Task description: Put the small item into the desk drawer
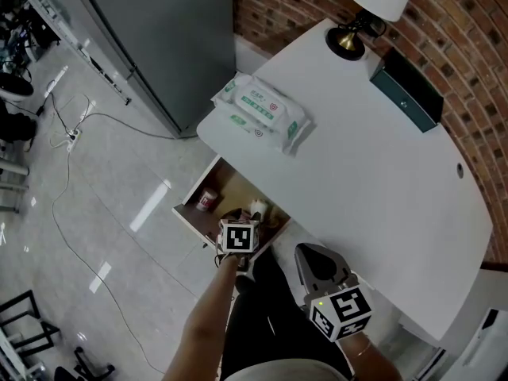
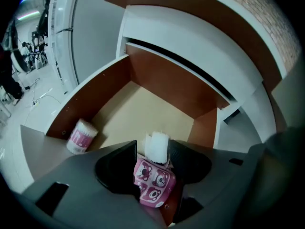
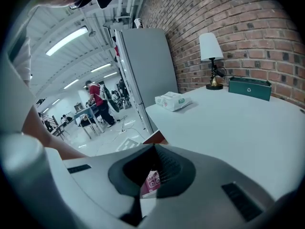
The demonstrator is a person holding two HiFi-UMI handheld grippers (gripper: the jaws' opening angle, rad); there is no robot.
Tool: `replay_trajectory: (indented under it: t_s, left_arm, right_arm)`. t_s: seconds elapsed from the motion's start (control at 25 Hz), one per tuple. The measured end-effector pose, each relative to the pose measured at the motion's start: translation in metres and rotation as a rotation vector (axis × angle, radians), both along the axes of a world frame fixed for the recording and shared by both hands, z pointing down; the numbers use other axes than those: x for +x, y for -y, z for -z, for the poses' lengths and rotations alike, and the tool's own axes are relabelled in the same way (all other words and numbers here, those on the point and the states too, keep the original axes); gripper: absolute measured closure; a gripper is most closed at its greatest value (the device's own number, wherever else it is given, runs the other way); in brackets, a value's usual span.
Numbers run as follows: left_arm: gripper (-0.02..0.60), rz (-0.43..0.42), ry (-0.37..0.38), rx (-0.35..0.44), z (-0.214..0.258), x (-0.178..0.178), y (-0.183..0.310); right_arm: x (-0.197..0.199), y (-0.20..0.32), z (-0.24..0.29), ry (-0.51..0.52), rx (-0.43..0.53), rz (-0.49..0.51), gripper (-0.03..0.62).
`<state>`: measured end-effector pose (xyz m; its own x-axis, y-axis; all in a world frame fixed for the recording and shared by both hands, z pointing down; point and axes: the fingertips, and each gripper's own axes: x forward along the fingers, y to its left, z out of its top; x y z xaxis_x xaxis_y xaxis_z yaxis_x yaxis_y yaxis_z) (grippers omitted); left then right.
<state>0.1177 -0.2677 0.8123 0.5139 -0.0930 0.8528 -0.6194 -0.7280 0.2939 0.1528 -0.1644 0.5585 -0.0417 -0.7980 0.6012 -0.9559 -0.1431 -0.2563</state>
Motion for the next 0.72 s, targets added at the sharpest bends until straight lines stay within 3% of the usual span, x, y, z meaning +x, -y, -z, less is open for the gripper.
replay_trajectory:
  t_s: [0.72]
  left_arm:
    - [0.458,0.14,-0.154,0.18,0.15,-0.067,-0.007]
  right_arm:
    - [-0.026,-0.017,0.045,-0.035,0.074,0.057,0.585]
